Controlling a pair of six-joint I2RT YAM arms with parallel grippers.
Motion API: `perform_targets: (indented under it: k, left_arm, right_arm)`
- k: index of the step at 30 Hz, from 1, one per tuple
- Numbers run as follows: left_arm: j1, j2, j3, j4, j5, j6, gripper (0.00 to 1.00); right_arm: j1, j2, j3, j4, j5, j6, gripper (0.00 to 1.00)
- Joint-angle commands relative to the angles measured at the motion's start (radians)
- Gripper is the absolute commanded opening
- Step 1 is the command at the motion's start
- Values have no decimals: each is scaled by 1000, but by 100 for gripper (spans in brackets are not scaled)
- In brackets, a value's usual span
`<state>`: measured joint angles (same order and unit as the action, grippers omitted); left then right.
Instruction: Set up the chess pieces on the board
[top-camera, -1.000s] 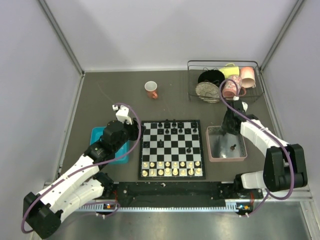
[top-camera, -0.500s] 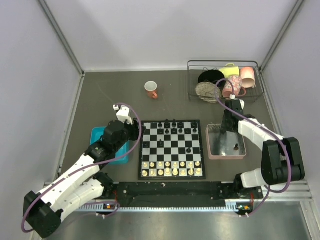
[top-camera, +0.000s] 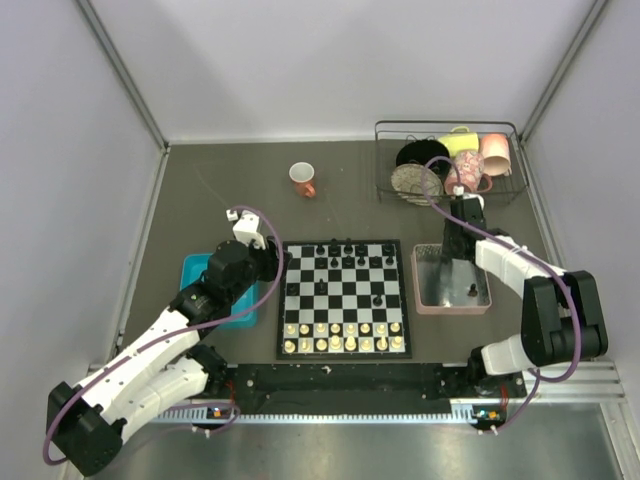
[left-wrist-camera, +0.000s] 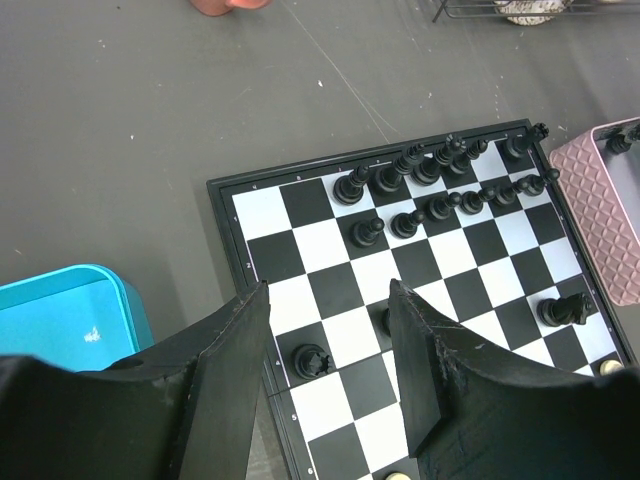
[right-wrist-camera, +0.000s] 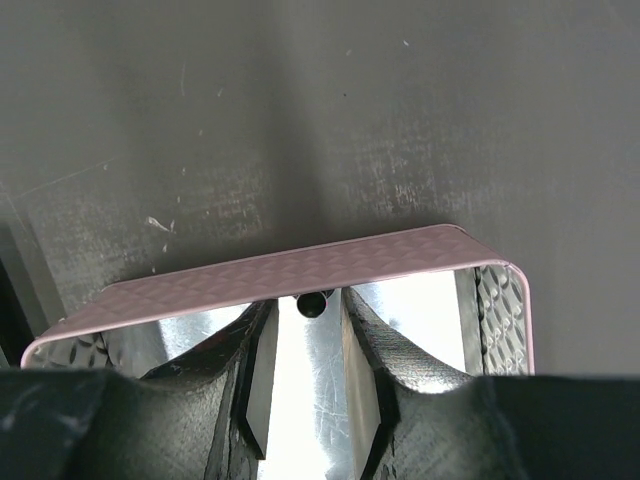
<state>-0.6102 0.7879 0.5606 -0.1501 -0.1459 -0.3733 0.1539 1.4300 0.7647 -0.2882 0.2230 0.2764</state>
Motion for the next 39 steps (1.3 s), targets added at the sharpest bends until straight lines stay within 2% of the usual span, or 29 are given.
perform_targets:
  k: [1,21,28,32,39]
  left_arm:
    - [4,-1,-2,47,11,-7,56]
    - [6,-1,-8,50,11,-7,56]
    - [6,1,-2,50,11,-6,56]
    - [6,-1,-4,50,12,-7,56]
    - [6,-6,-2,46,14,-4,56]
  right_arm:
    - [-8,9,5,81,-14,-48,31]
    - [-7,53,-4,152,30,-79,22]
    - [-8,53,-5,159,39,-77,6]
    - [-7,50,10,130,29,-63,0]
    - [-8,9,47,-31,-51,-5,0]
